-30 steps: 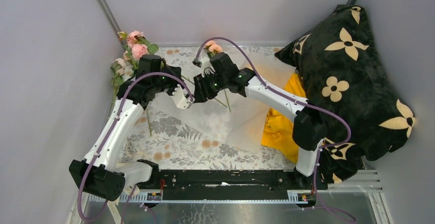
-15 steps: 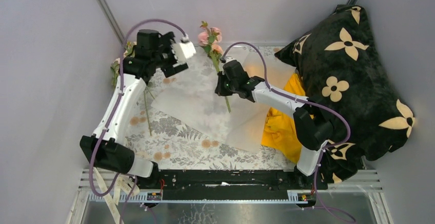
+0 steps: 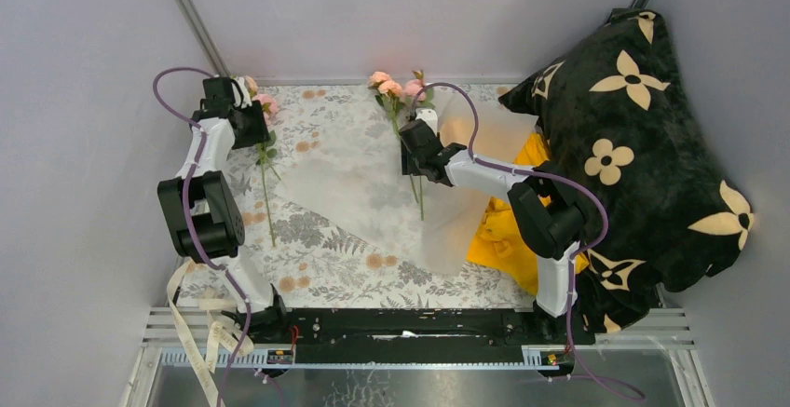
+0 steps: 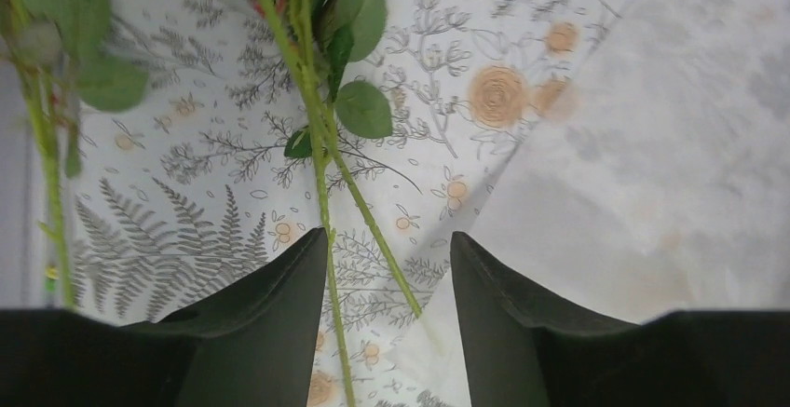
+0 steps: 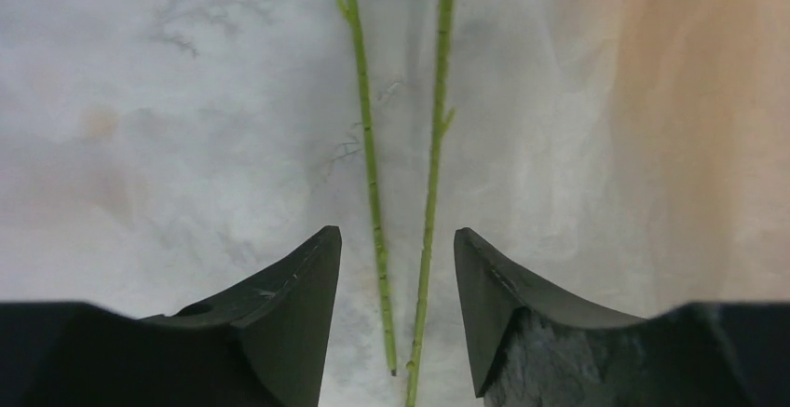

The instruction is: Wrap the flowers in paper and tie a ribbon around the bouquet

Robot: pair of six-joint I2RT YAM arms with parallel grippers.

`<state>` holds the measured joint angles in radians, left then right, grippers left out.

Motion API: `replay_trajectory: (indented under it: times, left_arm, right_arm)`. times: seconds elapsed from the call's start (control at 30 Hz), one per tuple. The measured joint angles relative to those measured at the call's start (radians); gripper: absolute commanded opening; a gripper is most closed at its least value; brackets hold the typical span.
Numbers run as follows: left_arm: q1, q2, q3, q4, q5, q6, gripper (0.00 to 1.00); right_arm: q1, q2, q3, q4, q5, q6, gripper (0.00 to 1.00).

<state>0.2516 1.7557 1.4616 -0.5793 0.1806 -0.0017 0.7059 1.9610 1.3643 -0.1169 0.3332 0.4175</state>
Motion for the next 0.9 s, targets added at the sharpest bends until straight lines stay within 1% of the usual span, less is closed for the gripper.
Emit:
replay_trajectory:
  times: [0.07, 0.17, 0.37, 0.57, 0.83, 0.9]
  left_arm:
    - [0.018, 0.037, -0.024, 0.038, -0.019, -0.078, 0.54]
    - [0.014, 0.077, -0.051, 0.080, -0.034, -0.167, 0.51]
    - [0.008, 0.148, -0.056, 0.154, -0.076, -0.277, 0.49]
    - [0.007, 0.194, -0.068, 0.180, -0.129, -0.341, 0.48]
    - [0.007, 0.145, -0.138, 0.215, -0.178, -0.375, 0.50]
    - [0.007, 0.145, -0.147, 0.232, -0.190, -0.379, 0.49]
  right_arm:
    - [0.000, 0.000, 0.004, -0.011, 0.022, -0.015, 0.58]
    - [0.000, 0.001, 0.013, -0.030, 0.046, -0.039, 0.58]
    - [0.000, -0.008, 0.004, -0.036, 0.048, -0.082, 0.58]
    - [0.000, -0.043, -0.005, -0.050, 0.013, -0.104, 0.57]
    - [0.000, -0.062, -0.005, -0.056, -0.029, -0.108, 0.57]
    - [0.000, -0.062, -0.005, -0.059, -0.036, -0.109, 0.57]
